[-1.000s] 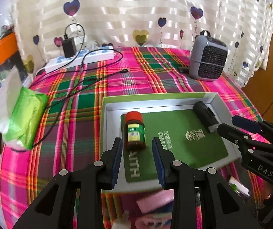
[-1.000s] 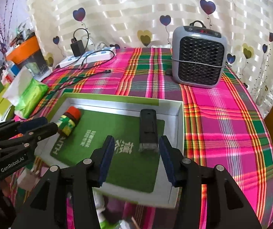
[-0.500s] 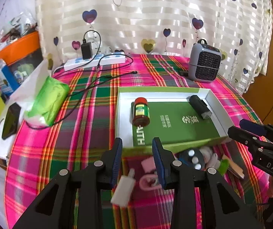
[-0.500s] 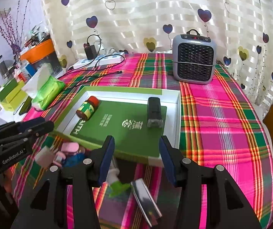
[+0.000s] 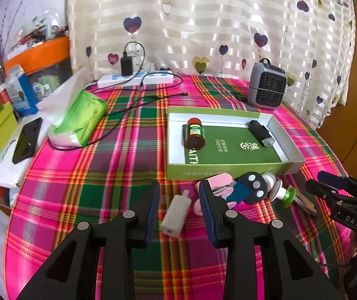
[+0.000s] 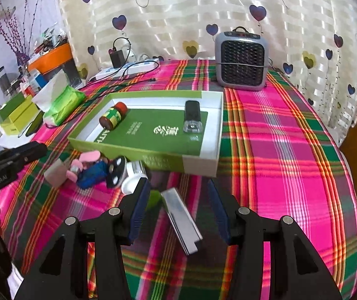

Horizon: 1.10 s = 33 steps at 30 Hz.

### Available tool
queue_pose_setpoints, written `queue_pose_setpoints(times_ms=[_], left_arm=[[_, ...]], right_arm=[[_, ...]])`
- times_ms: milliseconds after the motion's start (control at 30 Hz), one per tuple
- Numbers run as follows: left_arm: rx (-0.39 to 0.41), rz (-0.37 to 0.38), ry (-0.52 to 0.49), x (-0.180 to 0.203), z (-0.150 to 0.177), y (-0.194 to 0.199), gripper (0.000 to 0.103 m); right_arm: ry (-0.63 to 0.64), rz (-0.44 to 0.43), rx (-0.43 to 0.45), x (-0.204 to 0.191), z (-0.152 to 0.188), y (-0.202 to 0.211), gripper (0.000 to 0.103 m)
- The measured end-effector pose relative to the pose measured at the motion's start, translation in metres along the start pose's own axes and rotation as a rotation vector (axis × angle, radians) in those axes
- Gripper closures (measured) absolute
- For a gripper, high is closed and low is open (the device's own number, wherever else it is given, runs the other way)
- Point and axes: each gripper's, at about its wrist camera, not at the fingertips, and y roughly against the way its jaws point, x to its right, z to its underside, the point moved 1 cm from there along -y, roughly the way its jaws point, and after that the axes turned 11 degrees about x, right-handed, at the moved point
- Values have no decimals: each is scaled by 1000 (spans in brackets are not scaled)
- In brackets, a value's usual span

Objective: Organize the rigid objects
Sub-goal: 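Withdraw both open tools from the box back over the tablecloth, then grasp the white USB charger with the left tool while the right tool grasps the silver lighter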

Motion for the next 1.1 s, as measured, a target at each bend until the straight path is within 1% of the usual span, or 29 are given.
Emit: queue_pose_setpoints(times_ms=[133,233,333,467,600,667,733,800,867,1100], left_arm=[[-9,12,44,-12,5,6,72],[1,8,56,-19,10,13,72],[-6,22,75,-24,15,17,72],[-8,15,61,-30,24,23,71],[-23,31,80,-38,34,26,71],[-38,50,77,-38,38,25,71],[-54,77,79,-37,42,22,67],[-57,95,76,-35,43,19,65],[-59,97,71,-34,43,15,65],[-78,113,51,-27,40,-1,65]], right_arm=[[25,-3,12,-1,7,8,54],[22,-17,15,-2,12,12,54],[26,-20,3,-3,17,13,54],[28,-15,-10,-6,24,14,54],[37,-7,-25,-10,30,15,54],[44,4,-32,-11,33,14,54],[43,15,-48,-10,37,12,54],[39,20,-57,-9,41,9,54],[50,38,-55,-8,41,8,53],[74,40,-72,-8,41,2,53]])
